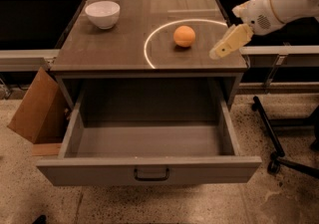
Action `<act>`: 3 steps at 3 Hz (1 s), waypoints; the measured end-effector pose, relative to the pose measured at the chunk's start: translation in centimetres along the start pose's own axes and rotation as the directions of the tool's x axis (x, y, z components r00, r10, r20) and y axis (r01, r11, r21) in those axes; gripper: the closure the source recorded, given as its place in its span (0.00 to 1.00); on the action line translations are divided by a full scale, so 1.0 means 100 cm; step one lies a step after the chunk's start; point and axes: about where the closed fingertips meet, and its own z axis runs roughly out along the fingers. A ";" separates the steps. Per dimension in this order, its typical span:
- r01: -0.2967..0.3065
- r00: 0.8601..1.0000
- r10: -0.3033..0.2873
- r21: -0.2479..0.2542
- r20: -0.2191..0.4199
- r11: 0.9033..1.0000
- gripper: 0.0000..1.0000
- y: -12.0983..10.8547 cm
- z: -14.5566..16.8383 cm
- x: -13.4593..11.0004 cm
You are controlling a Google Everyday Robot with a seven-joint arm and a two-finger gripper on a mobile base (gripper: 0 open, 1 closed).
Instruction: Place orange into top drawer
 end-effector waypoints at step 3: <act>-0.046 0.990 0.053 -0.056 0.129 0.997 0.00 -0.046 0.074 -0.020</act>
Offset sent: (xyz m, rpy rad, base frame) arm 0.0920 0.0218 -0.0264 0.1940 -0.0098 0.0181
